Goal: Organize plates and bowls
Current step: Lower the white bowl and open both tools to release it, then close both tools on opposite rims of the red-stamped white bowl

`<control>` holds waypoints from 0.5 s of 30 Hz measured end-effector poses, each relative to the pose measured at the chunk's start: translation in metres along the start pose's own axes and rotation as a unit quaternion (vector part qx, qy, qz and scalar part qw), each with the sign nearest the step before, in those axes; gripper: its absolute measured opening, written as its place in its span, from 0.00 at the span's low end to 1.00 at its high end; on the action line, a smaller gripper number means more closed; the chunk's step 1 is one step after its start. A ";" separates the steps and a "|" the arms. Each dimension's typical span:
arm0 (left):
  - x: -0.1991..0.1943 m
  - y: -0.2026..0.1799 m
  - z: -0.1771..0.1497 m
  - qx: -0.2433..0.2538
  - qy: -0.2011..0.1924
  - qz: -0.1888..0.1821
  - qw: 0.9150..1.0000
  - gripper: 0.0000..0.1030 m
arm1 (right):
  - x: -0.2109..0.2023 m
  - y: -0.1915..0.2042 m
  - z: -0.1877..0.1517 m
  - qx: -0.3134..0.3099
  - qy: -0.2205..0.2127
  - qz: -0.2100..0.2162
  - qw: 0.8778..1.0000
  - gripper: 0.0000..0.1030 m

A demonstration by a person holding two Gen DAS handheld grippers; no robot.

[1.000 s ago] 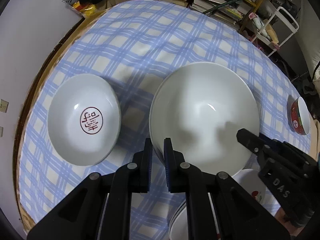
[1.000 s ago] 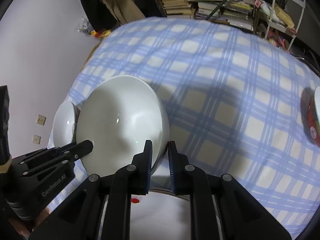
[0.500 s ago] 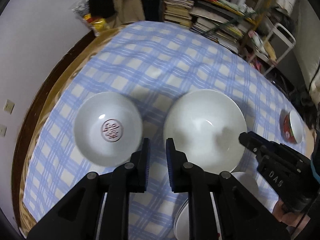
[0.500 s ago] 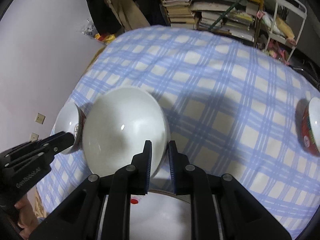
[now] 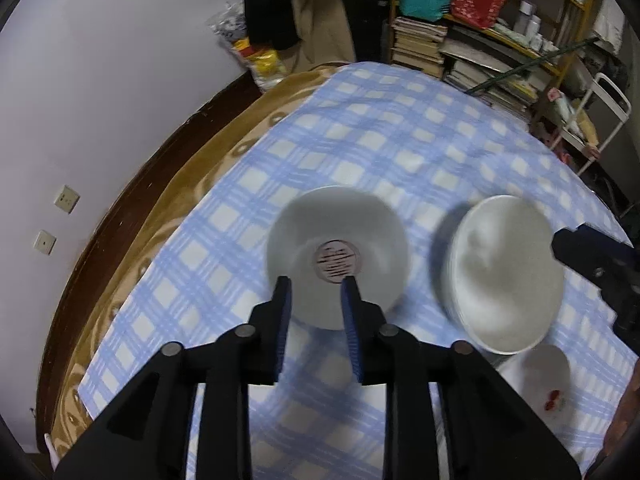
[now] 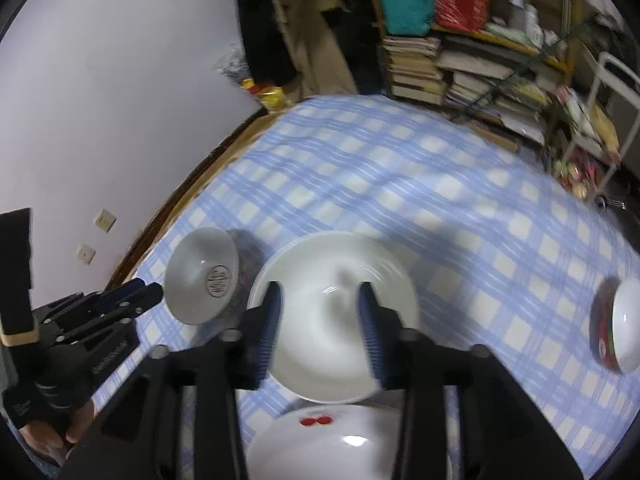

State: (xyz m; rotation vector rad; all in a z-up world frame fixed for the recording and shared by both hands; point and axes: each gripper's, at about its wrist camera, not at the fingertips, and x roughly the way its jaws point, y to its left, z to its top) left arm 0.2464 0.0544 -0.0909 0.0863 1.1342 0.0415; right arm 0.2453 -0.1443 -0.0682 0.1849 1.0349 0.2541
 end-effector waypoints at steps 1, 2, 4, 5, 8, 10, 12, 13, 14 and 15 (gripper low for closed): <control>0.003 0.006 0.000 -0.003 0.002 0.005 1.000 0.28 | 0.001 0.008 0.003 -0.009 -0.006 -0.005 1.000 0.61; 0.006 0.011 -0.001 -0.006 0.003 0.009 1.000 0.30 | 0.002 0.013 0.005 -0.013 -0.009 -0.010 1.000 0.65; 0.012 0.023 -0.003 -0.016 0.006 0.016 1.000 0.43 | 0.007 0.023 0.009 -0.020 -0.010 -0.014 1.000 0.82; 0.015 0.030 -0.004 -0.022 0.004 0.019 1.000 0.44 | 0.009 0.027 0.011 -0.023 -0.010 -0.012 1.000 0.85; 0.024 0.043 -0.004 -0.036 0.007 0.029 0.999 0.50 | 0.018 0.034 0.016 -0.027 -0.008 -0.002 1.000 0.88; 0.030 0.051 -0.004 -0.048 0.011 0.032 0.998 0.53 | 0.028 0.036 0.020 -0.027 -0.002 -0.002 1.000 0.88; 0.038 0.057 -0.004 -0.059 0.016 0.031 0.998 0.59 | 0.036 0.037 0.021 -0.029 0.003 -0.006 1.000 0.89; 0.041 0.060 -0.005 -0.062 0.018 0.028 0.998 0.60 | 0.041 0.038 0.022 -0.031 0.006 -0.010 0.999 0.89; 0.046 0.061 -0.006 -0.063 0.022 0.025 0.997 0.60 | 0.046 0.039 0.022 -0.032 0.008 -0.011 0.999 0.89; 0.048 0.062 -0.006 -0.062 0.025 0.026 0.997 0.60 | 0.050 0.039 0.022 -0.033 0.009 -0.010 0.999 0.89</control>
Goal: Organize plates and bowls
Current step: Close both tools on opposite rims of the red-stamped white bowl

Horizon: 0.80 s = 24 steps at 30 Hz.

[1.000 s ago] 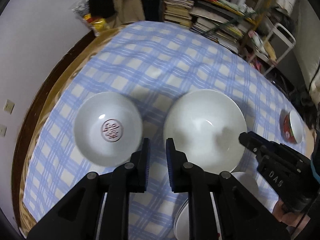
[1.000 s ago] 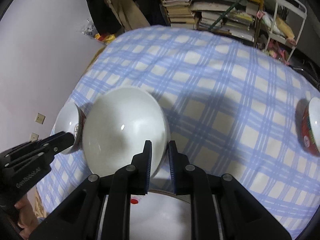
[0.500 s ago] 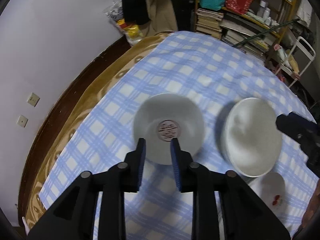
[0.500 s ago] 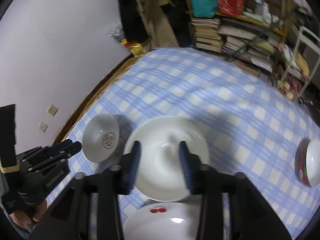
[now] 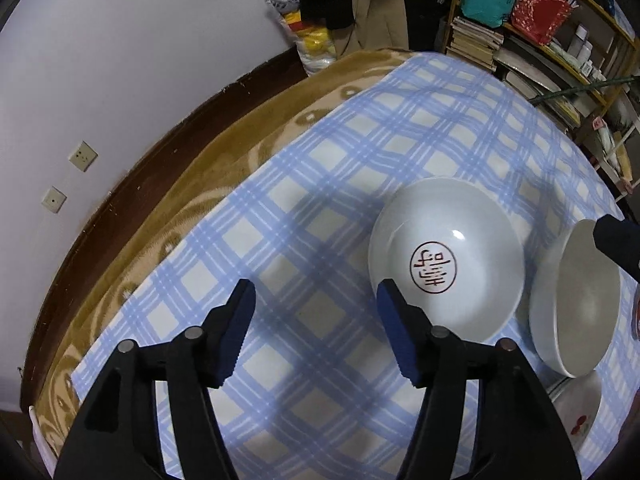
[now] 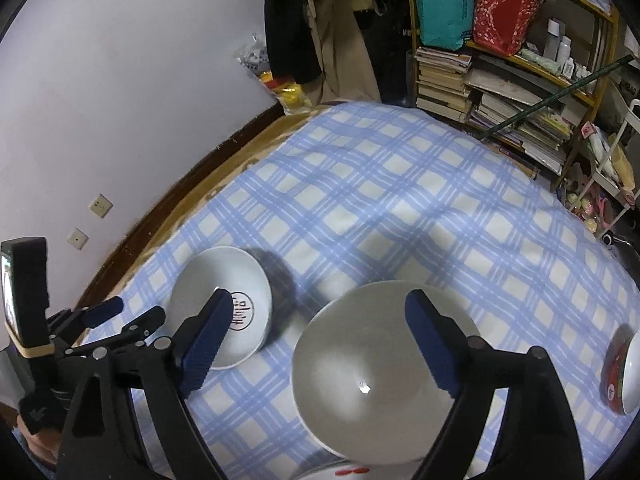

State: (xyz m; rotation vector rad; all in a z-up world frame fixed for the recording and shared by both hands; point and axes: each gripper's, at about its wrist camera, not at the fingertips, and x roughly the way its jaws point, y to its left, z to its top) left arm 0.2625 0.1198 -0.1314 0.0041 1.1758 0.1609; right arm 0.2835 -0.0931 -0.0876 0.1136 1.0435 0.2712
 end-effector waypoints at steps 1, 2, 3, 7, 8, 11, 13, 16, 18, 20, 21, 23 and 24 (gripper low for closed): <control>0.002 0.000 0.000 0.002 0.001 0.003 1.000 0.61 | 0.004 0.000 0.000 -0.001 0.000 0.001 1.000 0.89; 0.004 -0.001 0.001 0.005 -0.003 0.006 1.000 0.62 | 0.007 0.001 0.000 -0.002 0.001 0.003 1.000 0.89; 0.005 0.000 0.002 0.005 -0.005 0.006 1.000 0.63 | 0.009 0.002 0.000 -0.003 0.000 0.004 1.000 0.89; 0.011 0.002 0.005 -0.004 0.000 -0.011 1.000 0.64 | 0.014 0.006 0.001 -0.006 -0.009 0.012 1.000 0.89; 0.012 0.001 0.005 -0.003 -0.002 -0.012 1.000 0.64 | 0.016 0.009 0.001 -0.008 -0.010 0.015 1.000 0.89; 0.013 0.000 0.006 0.003 -0.004 -0.011 1.000 0.64 | 0.023 0.017 0.002 -0.016 -0.008 0.029 0.999 0.89; 0.015 -0.001 0.006 0.004 -0.001 -0.011 1.000 0.64 | 0.027 0.022 0.002 -0.022 -0.007 0.033 0.999 0.83; 0.020 0.000 0.007 -0.005 0.014 -0.026 1.000 0.55 | 0.036 0.030 0.002 -0.026 0.006 0.042 0.999 0.72; 0.022 -0.001 0.007 -0.006 0.020 -0.036 0.999 0.49 | 0.044 0.033 0.002 -0.022 0.022 0.038 0.999 0.64; 0.024 -0.004 0.008 -0.003 0.021 -0.041 0.999 0.43 | 0.054 0.034 0.001 -0.018 0.042 0.037 0.998 0.56; 0.025 -0.005 0.008 -0.002 0.024 -0.046 0.999 0.38 | 0.058 0.034 0.001 -0.015 0.052 0.035 0.998 0.52; 0.028 -0.008 0.007 -0.002 0.031 -0.053 0.998 0.31 | 0.066 0.035 -0.002 -0.011 0.070 0.039 0.997 0.44; 0.030 -0.010 0.007 0.002 0.033 -0.052 0.998 0.28 | 0.069 0.035 -0.003 -0.011 0.078 0.042 0.996 0.38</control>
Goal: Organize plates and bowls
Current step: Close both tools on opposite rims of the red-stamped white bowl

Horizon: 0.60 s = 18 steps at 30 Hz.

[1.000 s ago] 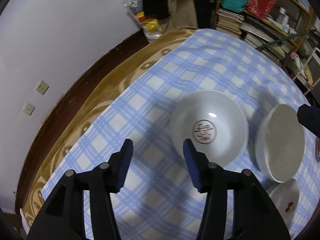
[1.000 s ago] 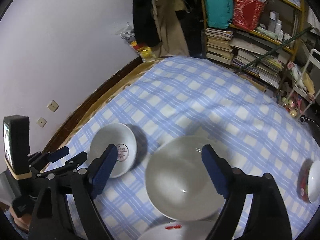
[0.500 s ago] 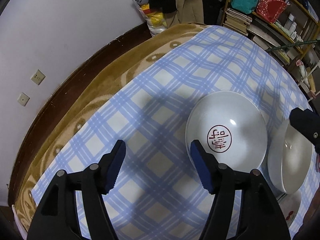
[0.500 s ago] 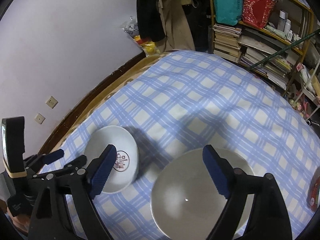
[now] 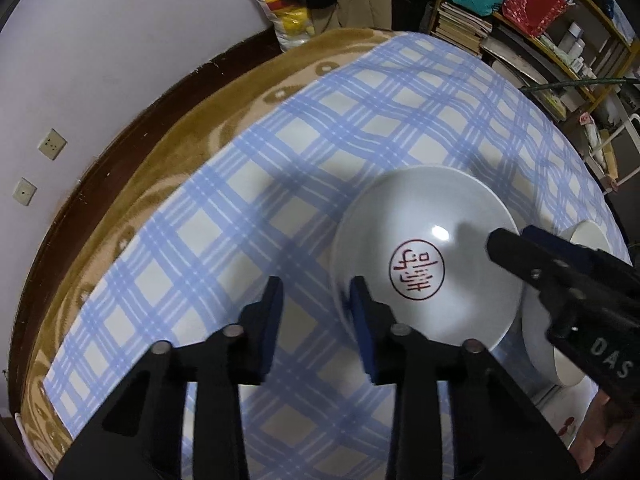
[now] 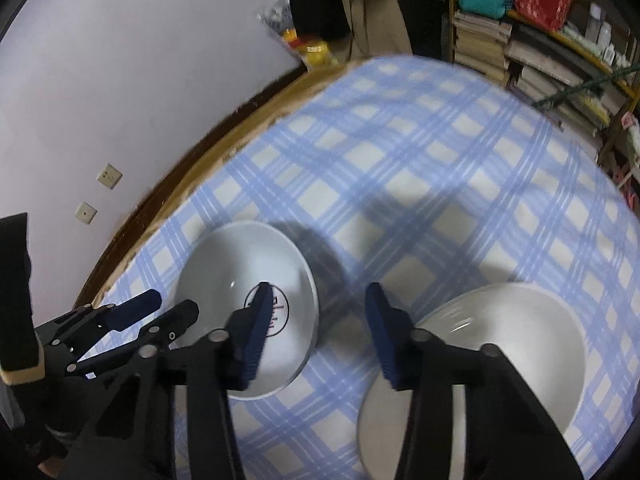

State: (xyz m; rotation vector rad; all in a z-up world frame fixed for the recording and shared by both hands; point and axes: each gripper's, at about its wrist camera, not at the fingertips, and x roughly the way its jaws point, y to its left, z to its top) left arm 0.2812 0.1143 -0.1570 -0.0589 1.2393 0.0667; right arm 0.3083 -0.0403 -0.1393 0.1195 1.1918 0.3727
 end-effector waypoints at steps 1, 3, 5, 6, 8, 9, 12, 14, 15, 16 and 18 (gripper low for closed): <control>0.000 -0.002 -0.001 0.007 0.000 0.002 1.000 0.23 | 0.003 0.000 -0.001 0.003 0.007 0.002 1.000 0.30; -0.001 -0.005 -0.002 0.015 -0.002 -0.004 1.000 0.14 | 0.008 -0.002 -0.003 0.013 0.017 0.007 1.000 0.19; -0.001 -0.007 -0.003 0.019 -0.004 -0.011 1.000 0.11 | 0.011 -0.001 -0.005 0.013 0.021 0.013 1.000 0.14; -0.001 -0.007 -0.003 0.020 -0.005 -0.013 1.000 0.10 | 0.012 0.001 -0.006 0.009 0.023 0.013 1.000 0.11; -0.002 -0.004 -0.002 0.011 -0.006 -0.023 1.000 0.09 | 0.014 0.006 -0.009 -0.004 0.021 0.000 1.000 0.10; -0.003 -0.002 -0.002 0.005 -0.006 -0.029 1.000 0.09 | 0.014 0.008 -0.009 -0.008 0.019 -0.005 1.000 0.10; -0.010 0.001 -0.004 -0.001 -0.010 -0.036 0.999 0.08 | 0.008 0.010 -0.012 -0.012 0.010 -0.006 1.000 0.10; -0.017 -0.002 -0.006 0.006 -0.019 -0.032 0.999 0.08 | 0.003 0.009 -0.015 -0.009 0.005 -0.002 1.000 0.10; -0.022 -0.004 -0.007 0.009 -0.025 -0.033 0.999 0.08 | 0.001 0.009 -0.015 -0.008 0.003 -0.003 1.000 0.10; -0.027 -0.005 -0.008 0.009 -0.031 -0.035 0.999 0.08 | -0.004 0.008 -0.016 -0.005 -0.003 -0.003 1.000 0.10; -0.039 -0.008 -0.009 0.007 -0.043 -0.043 0.998 0.08 | -0.013 0.005 -0.017 0.003 -0.014 0.001 1.000 0.10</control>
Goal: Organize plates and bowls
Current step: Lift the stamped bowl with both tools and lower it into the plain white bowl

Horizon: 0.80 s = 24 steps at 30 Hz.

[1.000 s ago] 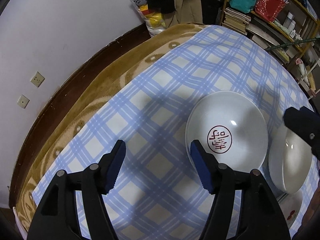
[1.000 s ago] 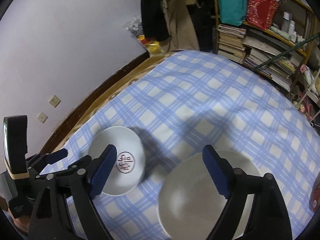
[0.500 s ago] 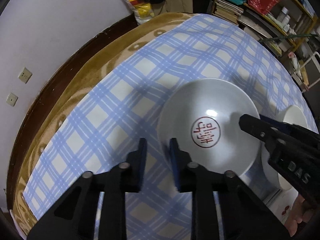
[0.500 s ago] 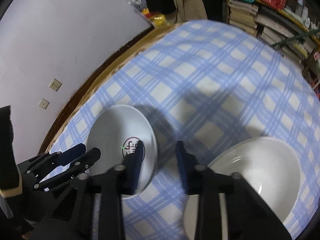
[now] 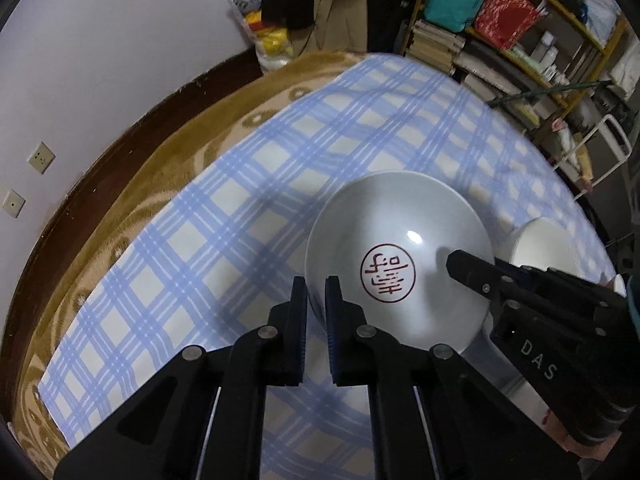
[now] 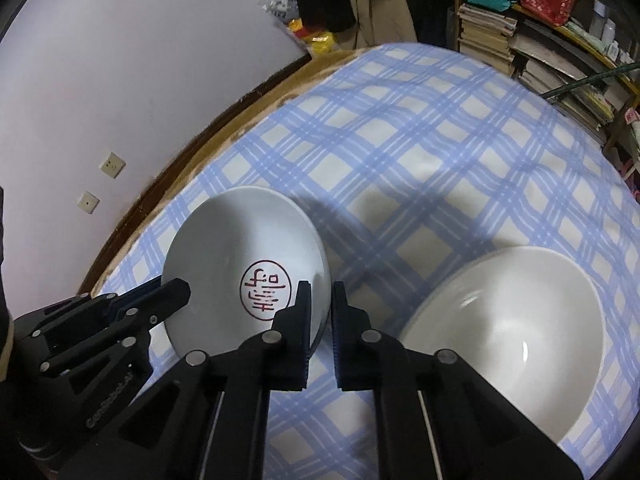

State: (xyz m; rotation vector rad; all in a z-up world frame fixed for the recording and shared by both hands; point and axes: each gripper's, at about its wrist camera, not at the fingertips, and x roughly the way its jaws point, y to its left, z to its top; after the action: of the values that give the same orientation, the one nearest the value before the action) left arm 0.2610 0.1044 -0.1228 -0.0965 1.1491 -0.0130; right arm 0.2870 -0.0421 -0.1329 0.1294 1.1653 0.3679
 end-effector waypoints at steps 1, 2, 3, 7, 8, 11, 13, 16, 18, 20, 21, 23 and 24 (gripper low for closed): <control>-0.003 -0.002 0.001 0.001 -0.004 -0.002 1.000 0.08 | -0.007 -0.003 0.000 0.006 -0.007 0.003 1.000 0.10; -0.008 -0.005 0.001 0.004 -0.008 -0.006 1.000 0.08 | -0.012 -0.005 -0.001 0.010 -0.011 0.004 1.000 0.10; -0.013 -0.010 0.001 0.007 -0.013 -0.009 1.000 0.08 | -0.017 -0.007 -0.001 0.014 -0.015 0.005 1.000 0.10; -0.027 -0.026 0.001 0.013 -0.026 -0.022 0.999 0.09 | -0.041 -0.020 -0.005 0.024 -0.030 0.006 0.999 0.10; -0.029 -0.031 0.000 0.013 -0.027 -0.025 0.999 0.09 | -0.046 -0.024 -0.006 0.026 -0.033 0.003 0.999 0.10; -0.034 -0.050 -0.002 0.024 -0.028 -0.031 0.999 0.09 | -0.061 -0.034 -0.010 0.032 -0.042 -0.006 0.999 0.10; -0.038 -0.062 -0.003 0.036 -0.029 -0.032 0.998 0.09 | -0.071 -0.044 -0.014 0.039 -0.047 -0.012 0.998 0.10; -0.043 -0.080 -0.004 0.052 -0.029 -0.033 0.998 0.09 | -0.083 -0.057 -0.021 0.050 -0.051 -0.018 0.997 0.10; -0.044 -0.093 -0.004 0.067 -0.028 -0.032 0.997 0.09 | -0.088 -0.065 -0.026 0.058 -0.053 -0.023 0.997 0.10; -0.045 -0.107 -0.006 0.085 -0.027 -0.029 0.996 0.09 | -0.093 -0.075 -0.032 0.067 -0.056 -0.027 0.996 0.10; -0.044 -0.113 -0.006 0.093 -0.026 -0.028 0.995 0.09 | -0.095 -0.080 -0.034 0.071 -0.057 -0.029 0.995 0.10; -0.045 -0.123 -0.007 0.109 -0.024 -0.028 0.993 0.09 | -0.097 -0.090 -0.039 0.081 -0.057 -0.034 0.994 0.10; -0.044 -0.128 -0.008 0.117 -0.022 -0.028 0.992 0.09 | -0.098 -0.095 -0.042 0.086 -0.058 -0.036 0.994 0.10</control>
State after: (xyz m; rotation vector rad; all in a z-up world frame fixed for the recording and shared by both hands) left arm 0.2409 -0.0210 -0.0755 0.0801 1.0940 -0.1940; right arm 0.2357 -0.1684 -0.0906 0.2551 1.0833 0.1937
